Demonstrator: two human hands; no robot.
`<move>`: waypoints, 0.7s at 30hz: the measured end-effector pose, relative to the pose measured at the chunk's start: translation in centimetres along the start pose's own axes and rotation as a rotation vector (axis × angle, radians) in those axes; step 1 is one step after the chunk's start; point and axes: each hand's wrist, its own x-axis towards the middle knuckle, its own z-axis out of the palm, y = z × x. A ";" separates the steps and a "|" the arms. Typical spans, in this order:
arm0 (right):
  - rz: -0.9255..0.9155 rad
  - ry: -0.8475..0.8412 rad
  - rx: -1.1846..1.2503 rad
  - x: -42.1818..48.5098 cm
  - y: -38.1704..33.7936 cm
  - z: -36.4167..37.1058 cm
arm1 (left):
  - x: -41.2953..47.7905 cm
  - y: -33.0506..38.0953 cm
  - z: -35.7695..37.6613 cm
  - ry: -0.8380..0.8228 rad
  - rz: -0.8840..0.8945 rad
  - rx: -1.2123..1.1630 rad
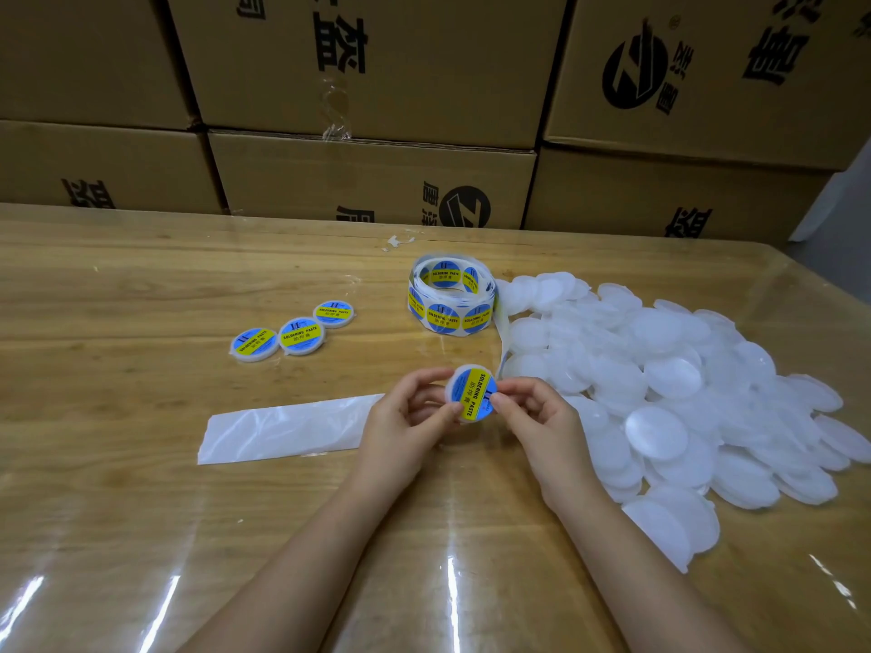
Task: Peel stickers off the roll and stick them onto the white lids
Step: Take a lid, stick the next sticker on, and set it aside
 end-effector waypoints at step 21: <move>-0.058 0.021 -0.116 0.0 0.6 0.0 | -0.3 0.2 0.1 0.005 0.077 0.062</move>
